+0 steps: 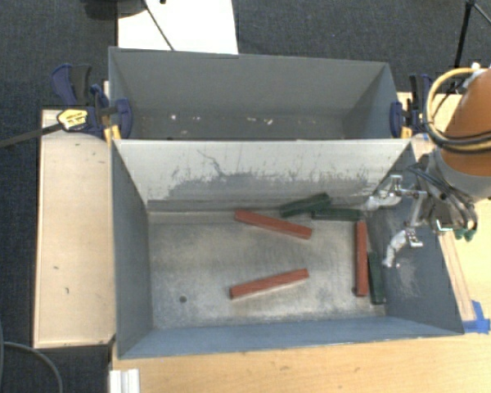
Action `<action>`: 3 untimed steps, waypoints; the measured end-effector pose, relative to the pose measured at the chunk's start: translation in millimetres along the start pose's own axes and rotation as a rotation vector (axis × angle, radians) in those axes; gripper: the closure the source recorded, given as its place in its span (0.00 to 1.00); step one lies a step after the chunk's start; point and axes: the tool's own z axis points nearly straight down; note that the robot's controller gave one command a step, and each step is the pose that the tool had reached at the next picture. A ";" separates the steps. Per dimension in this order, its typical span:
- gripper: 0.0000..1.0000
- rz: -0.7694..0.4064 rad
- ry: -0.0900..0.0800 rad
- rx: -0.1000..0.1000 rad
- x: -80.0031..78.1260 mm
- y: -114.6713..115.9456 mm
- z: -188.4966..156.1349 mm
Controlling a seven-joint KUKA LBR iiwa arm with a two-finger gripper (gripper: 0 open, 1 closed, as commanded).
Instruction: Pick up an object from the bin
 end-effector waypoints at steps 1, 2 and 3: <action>0.00 -0.003 -0.008 0.002 -1.5 0.3 -4.3; 0.00 0.010 -0.014 0.003 6.1 -8.5 48.9; 0.00 -0.124 -0.012 0.003 2.8 18.7 116.3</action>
Offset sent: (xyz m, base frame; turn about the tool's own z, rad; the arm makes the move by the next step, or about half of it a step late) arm -0.0251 -0.0242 -0.1537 0.0237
